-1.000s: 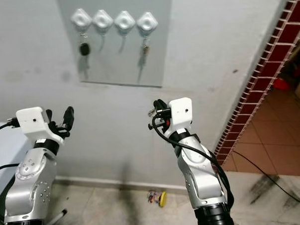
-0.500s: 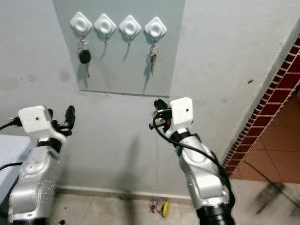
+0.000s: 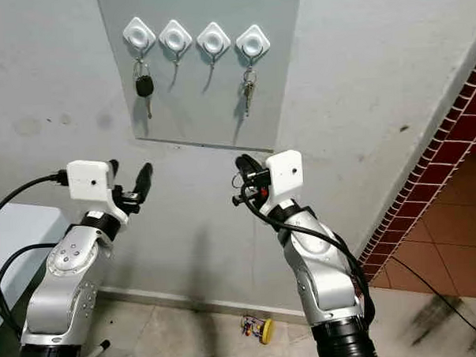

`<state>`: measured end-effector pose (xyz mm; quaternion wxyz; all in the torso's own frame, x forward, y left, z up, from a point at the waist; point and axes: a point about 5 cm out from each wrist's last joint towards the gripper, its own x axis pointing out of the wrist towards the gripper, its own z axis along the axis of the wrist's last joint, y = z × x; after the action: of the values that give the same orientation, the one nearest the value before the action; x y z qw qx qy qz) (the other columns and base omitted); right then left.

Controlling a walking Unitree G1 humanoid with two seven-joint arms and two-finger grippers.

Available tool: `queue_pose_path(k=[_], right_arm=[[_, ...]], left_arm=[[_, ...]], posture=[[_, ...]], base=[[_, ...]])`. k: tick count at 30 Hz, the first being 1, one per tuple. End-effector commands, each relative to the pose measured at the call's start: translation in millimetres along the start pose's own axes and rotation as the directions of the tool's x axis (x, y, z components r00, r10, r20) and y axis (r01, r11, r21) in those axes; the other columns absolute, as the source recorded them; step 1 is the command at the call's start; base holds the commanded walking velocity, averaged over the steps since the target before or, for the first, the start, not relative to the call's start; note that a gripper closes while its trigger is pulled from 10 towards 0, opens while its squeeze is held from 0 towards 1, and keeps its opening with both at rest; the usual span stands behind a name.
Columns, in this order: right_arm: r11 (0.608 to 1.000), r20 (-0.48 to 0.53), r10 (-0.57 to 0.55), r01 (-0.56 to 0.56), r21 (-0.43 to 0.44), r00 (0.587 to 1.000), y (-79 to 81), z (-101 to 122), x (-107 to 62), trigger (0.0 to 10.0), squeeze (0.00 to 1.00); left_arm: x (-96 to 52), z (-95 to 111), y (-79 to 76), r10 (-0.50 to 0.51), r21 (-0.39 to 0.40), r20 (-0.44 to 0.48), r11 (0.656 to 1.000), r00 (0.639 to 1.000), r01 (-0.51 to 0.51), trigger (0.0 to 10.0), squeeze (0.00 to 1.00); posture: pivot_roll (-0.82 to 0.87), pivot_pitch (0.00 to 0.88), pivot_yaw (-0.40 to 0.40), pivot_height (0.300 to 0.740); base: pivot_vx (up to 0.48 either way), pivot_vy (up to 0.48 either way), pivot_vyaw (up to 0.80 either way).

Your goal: Hang keys on a hook

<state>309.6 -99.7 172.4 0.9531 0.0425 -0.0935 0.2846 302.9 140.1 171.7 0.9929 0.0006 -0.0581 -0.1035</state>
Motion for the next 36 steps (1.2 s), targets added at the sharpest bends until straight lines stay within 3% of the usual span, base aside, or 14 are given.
queue_pose_path(k=[1, 13, 17, 36], right_arm=[[0.998, 0.059, 0.06, -0.06, 0.004, 0.996, 4.6, 13.8, 8.2, 10.0, 0.0], [0.99, 0.116, 0.139, -0.139, -0.003, 0.984, 7.7, 28.3, 25.5, 10.0, 0.0], [0.987, 0.193, 0.16, -0.159, -0.021, 0.968, 7.3, 49.7, 53.9, 10.0, 0.0], [0.975, 0.245, 0.224, -0.22, -0.045, 0.943, -0.8, 71.5, 90.6, 10.0, 0.0]], left_arm=[[5.0, 13.0, -6.2, -0.053, 0.016, 0.038, 0.999, 0.998, 0.052, 10.0, 0.0], [11.8, 27.1, -17.2, -0.117, 0.025, 0.073, 0.993, 0.99, 0.115, 10.0, 0.0], [13.3, 38.0, -25.5, -0.14, 0.007, 0.097, 0.99, 0.985, 0.14, 10.0, 0.0], [8.9, 39.5, -41.3, -0.191, -0.004, 0.08, 0.981, 0.978, 0.192, 10.0, 0.0]], posture=[[-0.11, 0.027, -0.021, 0.74], [-0.12, 0.034, -0.014, 0.74], [-0.12, 0.035, -0.014, 0.74], [-0.09, 0.034, -0.031, 0.74]], base=[[0.0, 0.0, 0.0], [0.0, 0.0, 0.0], [0.0, 0.0, 0.0], [0.0, 0.0, 0.0]])
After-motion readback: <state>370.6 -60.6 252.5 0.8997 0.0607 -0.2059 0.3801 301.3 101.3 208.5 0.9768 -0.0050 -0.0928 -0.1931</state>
